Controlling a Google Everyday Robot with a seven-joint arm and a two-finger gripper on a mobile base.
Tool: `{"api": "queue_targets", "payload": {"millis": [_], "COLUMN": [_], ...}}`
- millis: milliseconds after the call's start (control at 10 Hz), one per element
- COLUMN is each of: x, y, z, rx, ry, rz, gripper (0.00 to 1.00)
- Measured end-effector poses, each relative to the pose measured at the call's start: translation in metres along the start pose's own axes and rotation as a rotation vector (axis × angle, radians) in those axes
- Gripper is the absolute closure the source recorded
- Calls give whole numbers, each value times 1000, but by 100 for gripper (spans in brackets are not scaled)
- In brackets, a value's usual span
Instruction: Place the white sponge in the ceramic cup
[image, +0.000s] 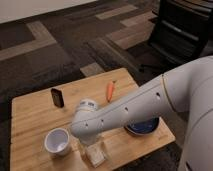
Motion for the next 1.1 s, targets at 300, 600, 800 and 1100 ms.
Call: {"api": "queue_targets", "payload": {"millis": [300, 600, 800, 1100], "x": [-10, -11, -4, 3], "y": [1, 14, 22, 20], "z": [13, 13, 15, 23], "rx": [-9, -1, 2, -1], "ry": [4, -8, 1, 21], "rz": [-9, -26, -29, -2], "gripper": [35, 35, 35, 35]}}
